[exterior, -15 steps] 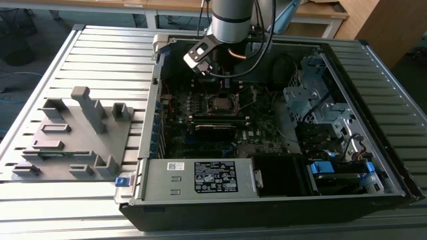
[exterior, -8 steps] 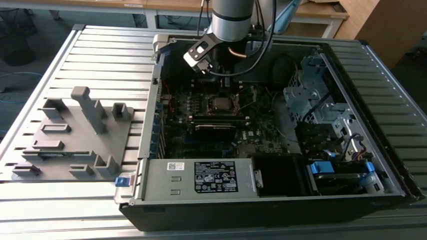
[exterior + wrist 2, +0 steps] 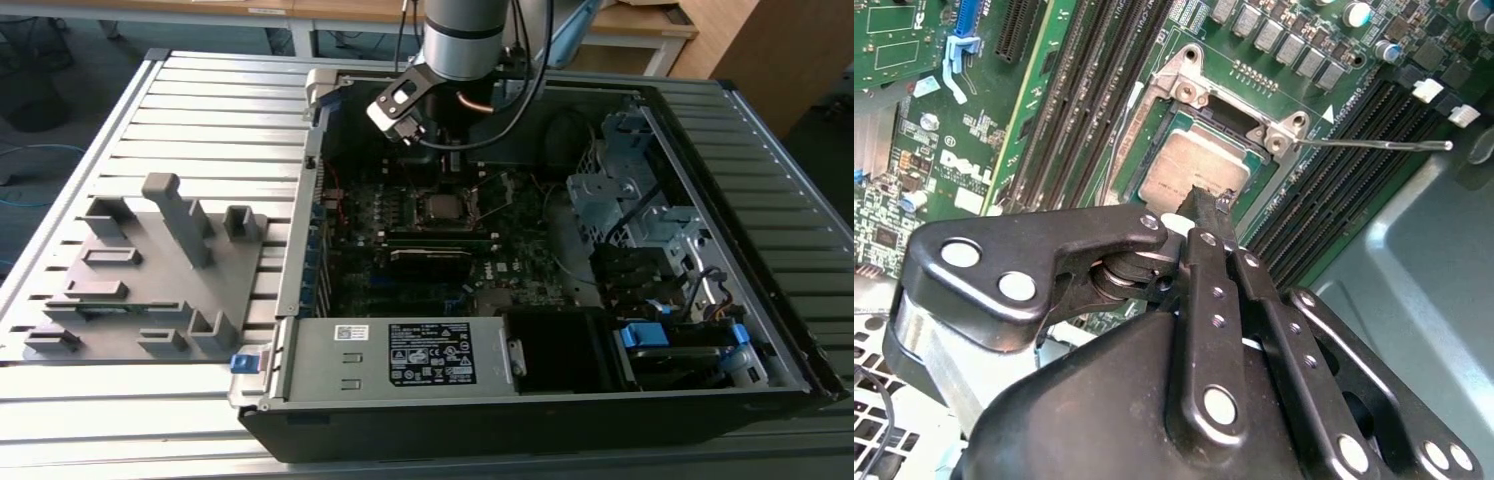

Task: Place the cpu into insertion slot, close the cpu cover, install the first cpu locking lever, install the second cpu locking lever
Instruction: 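Close the cpu cover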

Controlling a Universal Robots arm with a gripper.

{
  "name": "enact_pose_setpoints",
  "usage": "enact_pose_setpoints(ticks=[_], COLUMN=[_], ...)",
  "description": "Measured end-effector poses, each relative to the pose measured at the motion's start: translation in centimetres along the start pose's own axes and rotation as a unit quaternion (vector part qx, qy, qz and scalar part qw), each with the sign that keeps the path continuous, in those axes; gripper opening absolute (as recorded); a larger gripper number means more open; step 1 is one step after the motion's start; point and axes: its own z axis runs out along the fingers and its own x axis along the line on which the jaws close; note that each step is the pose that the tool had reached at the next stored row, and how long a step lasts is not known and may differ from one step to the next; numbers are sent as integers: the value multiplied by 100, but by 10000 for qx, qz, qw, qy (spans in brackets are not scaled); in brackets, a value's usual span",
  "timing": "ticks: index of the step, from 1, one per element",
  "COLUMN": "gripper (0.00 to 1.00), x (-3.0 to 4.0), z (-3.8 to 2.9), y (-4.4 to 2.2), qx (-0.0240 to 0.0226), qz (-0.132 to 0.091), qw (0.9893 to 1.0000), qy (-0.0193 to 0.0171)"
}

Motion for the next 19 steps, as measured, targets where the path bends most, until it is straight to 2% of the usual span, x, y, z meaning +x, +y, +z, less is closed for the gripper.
enact_pose_setpoints(ticks=[8, 19], gripper=[10, 10], x=[-1, -1], z=[-80, -84], y=[3, 15], qx=[0, 0], qz=[0, 0], qw=[10000, 10000], qy=[0, 0])
